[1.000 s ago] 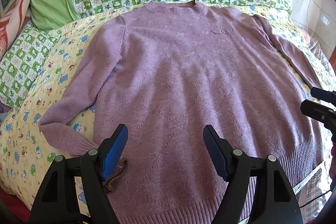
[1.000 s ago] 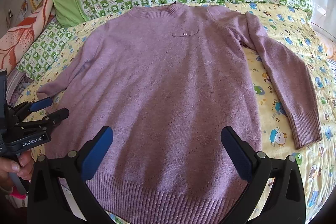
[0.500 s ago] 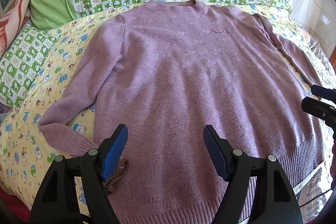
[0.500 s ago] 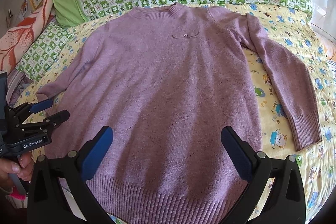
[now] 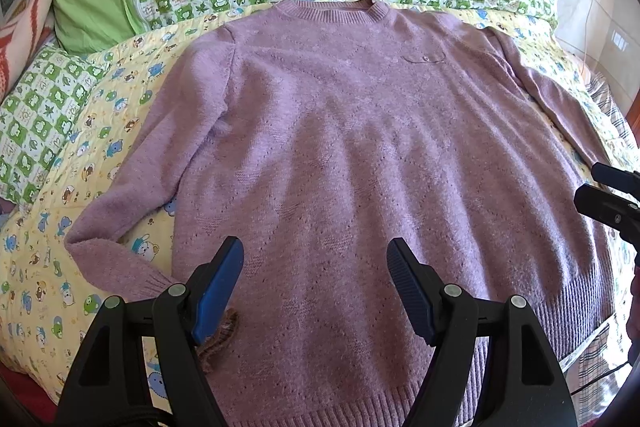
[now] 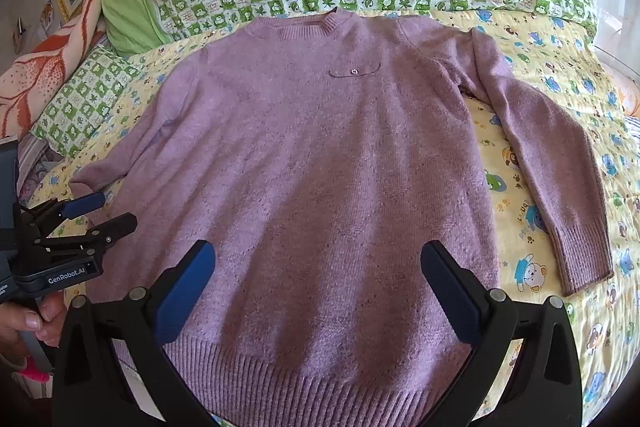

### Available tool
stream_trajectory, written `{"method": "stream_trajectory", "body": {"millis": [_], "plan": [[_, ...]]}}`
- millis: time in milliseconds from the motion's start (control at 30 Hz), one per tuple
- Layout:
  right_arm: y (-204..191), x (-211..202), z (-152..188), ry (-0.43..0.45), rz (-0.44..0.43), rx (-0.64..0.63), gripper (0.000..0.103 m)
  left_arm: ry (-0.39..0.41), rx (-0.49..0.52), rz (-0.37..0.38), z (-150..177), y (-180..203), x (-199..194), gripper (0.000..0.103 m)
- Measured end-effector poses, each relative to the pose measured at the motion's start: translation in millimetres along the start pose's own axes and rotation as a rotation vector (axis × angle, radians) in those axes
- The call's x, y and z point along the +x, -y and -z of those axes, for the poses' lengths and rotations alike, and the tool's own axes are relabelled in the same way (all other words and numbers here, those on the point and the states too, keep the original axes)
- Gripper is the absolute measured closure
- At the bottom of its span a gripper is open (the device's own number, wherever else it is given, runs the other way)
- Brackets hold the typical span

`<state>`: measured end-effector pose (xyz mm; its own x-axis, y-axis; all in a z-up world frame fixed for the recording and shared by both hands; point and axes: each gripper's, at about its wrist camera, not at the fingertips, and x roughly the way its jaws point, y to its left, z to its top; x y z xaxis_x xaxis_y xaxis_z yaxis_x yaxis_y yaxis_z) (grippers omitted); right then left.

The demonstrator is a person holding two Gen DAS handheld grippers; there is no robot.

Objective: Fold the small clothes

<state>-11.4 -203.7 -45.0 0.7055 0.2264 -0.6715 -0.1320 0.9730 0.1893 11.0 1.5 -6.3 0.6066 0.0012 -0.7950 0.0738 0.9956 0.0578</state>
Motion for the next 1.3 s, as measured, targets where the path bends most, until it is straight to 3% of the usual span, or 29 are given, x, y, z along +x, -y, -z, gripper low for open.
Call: {"method": "stream_trajectory", "body": {"millis": [733, 1300], "plan": [[22.5, 4.0, -6.7, 0.006, 0.015, 0.043, 0.001, -0.044, -0.012, 0.023, -18.8, 5.3, 17.4, 0.027], [137.6, -8.9, -17.1, 0.02, 0.216, 0.207, 0.004, -0.06, -0.027, 0.03, -53.2, 9.3, 51.6, 0.026]]}}
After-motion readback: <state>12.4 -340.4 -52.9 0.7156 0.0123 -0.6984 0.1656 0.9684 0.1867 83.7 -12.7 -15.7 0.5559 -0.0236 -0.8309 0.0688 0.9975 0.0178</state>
